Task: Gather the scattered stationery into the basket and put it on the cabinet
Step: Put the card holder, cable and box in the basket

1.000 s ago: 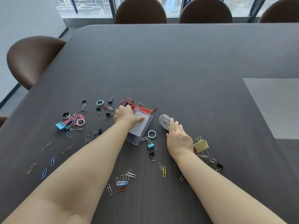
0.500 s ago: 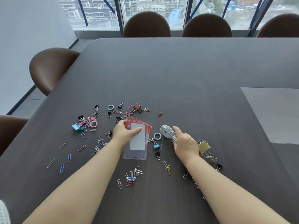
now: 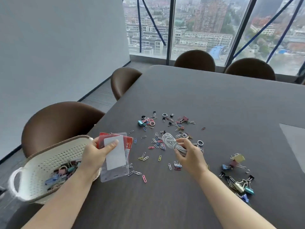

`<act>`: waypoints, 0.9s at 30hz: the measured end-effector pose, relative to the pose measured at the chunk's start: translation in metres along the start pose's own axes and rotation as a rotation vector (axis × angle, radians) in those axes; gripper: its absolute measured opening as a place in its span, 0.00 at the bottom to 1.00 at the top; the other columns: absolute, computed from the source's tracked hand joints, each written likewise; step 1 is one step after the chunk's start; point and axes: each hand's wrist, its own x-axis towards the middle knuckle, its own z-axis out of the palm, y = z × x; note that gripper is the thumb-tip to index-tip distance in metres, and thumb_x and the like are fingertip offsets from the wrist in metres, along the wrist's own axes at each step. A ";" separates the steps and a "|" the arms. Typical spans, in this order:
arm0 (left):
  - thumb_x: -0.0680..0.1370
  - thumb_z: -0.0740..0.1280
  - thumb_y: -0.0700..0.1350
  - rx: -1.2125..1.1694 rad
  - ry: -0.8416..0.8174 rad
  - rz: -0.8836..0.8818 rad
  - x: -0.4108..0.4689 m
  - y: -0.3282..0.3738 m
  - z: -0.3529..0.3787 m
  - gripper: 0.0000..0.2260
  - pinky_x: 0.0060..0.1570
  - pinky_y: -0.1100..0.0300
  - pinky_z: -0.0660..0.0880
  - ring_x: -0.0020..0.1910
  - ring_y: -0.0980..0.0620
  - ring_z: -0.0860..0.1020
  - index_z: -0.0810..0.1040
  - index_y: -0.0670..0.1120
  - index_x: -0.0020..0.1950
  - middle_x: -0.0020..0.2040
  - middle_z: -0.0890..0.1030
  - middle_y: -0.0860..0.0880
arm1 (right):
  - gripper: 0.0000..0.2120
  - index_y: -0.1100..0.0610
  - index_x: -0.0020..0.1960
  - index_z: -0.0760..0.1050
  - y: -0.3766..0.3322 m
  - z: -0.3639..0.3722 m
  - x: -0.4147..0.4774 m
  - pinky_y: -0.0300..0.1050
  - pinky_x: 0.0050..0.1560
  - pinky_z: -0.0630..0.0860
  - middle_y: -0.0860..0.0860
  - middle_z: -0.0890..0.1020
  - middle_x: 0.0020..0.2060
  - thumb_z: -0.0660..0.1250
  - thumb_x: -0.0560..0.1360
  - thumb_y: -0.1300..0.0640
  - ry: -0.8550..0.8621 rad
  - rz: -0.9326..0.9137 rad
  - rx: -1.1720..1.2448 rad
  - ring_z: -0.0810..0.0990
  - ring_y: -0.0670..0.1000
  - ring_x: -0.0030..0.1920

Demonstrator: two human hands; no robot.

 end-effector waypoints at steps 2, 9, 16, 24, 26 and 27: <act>0.72 0.70 0.43 -0.003 0.087 0.033 0.002 0.008 -0.047 0.05 0.32 0.59 0.78 0.41 0.51 0.79 0.75 0.49 0.42 0.42 0.80 0.47 | 0.12 0.50 0.55 0.74 -0.036 0.028 -0.004 0.45 0.44 0.77 0.48 0.82 0.45 0.68 0.72 0.55 -0.058 -0.048 0.024 0.79 0.50 0.38; 0.71 0.72 0.49 0.110 0.248 0.012 0.064 -0.026 -0.162 0.14 0.47 0.50 0.79 0.49 0.45 0.79 0.76 0.46 0.53 0.51 0.81 0.44 | 0.11 0.49 0.52 0.75 -0.147 0.127 -0.009 0.46 0.44 0.77 0.46 0.82 0.40 0.69 0.71 0.57 -0.106 -0.171 0.139 0.80 0.51 0.38; 0.73 0.71 0.45 0.246 0.039 -0.018 0.084 -0.071 -0.197 0.04 0.37 0.55 0.77 0.41 0.48 0.79 0.78 0.48 0.46 0.42 0.81 0.46 | 0.11 0.48 0.52 0.74 -0.194 0.185 -0.007 0.43 0.42 0.77 0.47 0.83 0.42 0.70 0.71 0.57 -0.122 -0.193 0.142 0.79 0.47 0.36; 0.73 0.69 0.52 0.801 -0.187 0.049 0.108 -0.064 -0.232 0.28 0.54 0.59 0.69 0.60 0.50 0.73 0.64 0.47 0.70 0.63 0.73 0.49 | 0.12 0.50 0.56 0.73 -0.219 0.220 -0.001 0.46 0.48 0.78 0.48 0.82 0.48 0.68 0.73 0.56 -0.217 -0.179 -0.012 0.81 0.51 0.43; 0.73 0.69 0.53 0.916 -0.158 0.149 0.106 -0.061 -0.240 0.28 0.57 0.56 0.70 0.60 0.49 0.72 0.64 0.48 0.70 0.64 0.72 0.48 | 0.12 0.49 0.56 0.72 -0.224 0.234 0.001 0.49 0.51 0.77 0.49 0.81 0.52 0.67 0.73 0.55 -0.282 -0.203 -0.061 0.80 0.52 0.47; 0.73 0.68 0.53 0.939 -0.144 0.185 0.104 -0.062 -0.245 0.27 0.57 0.55 0.70 0.60 0.50 0.71 0.65 0.48 0.69 0.64 0.72 0.48 | 0.13 0.49 0.57 0.73 -0.225 0.241 0.002 0.51 0.55 0.75 0.49 0.80 0.54 0.67 0.73 0.54 -0.302 -0.220 -0.102 0.78 0.52 0.52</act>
